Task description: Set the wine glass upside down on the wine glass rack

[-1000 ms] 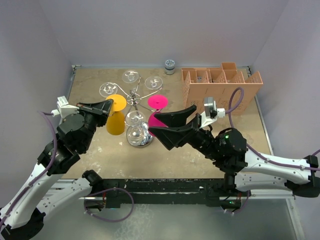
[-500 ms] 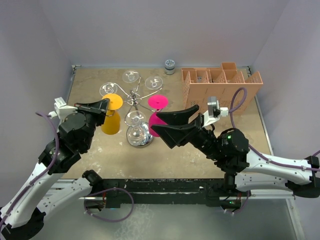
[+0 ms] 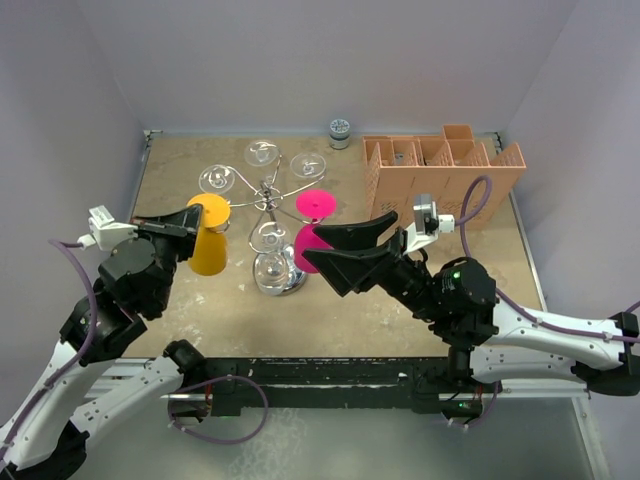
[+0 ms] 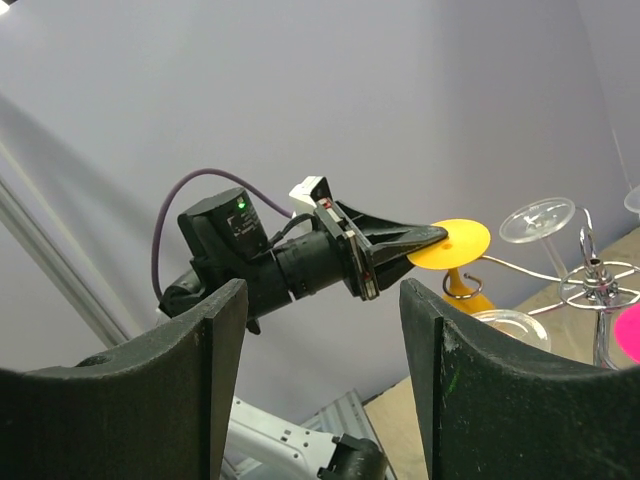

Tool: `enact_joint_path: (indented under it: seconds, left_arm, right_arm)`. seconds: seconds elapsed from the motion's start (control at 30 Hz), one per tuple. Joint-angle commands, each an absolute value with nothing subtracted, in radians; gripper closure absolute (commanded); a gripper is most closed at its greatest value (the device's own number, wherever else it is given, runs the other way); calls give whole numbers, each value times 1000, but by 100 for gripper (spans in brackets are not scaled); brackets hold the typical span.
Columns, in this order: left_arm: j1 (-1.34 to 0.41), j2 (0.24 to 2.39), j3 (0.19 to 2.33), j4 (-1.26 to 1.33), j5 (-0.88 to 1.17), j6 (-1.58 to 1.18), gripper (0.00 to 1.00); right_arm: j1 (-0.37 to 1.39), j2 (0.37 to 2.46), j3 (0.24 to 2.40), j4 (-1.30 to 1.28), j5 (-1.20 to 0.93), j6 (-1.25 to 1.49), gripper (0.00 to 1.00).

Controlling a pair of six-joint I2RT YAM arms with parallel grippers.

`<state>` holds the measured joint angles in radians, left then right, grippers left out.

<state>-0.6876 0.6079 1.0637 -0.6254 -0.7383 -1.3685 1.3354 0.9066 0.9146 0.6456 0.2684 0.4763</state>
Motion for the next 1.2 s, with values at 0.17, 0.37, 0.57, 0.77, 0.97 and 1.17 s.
enact_joint_path:
  seconds: [0.17, 0.37, 0.57, 0.77, 0.97, 1.17]
  left_arm:
    - [-687, 579, 1078, -642, -685, -1354, 100]
    - [-686, 605, 1079, -653, -644, -1339, 99]
    - [-687, 625, 1080, -669, -636, -1331, 92]
    - [-687, 632, 1119, -744, -654, -1303, 79]
    - [-687, 649, 1160, -771, -654, -1211, 66]
    - [-687, 704, 1213, -806, -635, -1116, 60]
  right_arm:
    - [1340, 889, 914, 667, 295, 498, 36]
    - [1339, 891, 914, 666, 295, 501, 35]
    - [1340, 890, 914, 660, 296, 504, 35]
    - [1339, 893, 914, 665, 302, 499, 35]
    - [1341, 911, 929, 669, 289, 443, 35]
    - [1339, 921, 940, 658, 301, 431, 34]
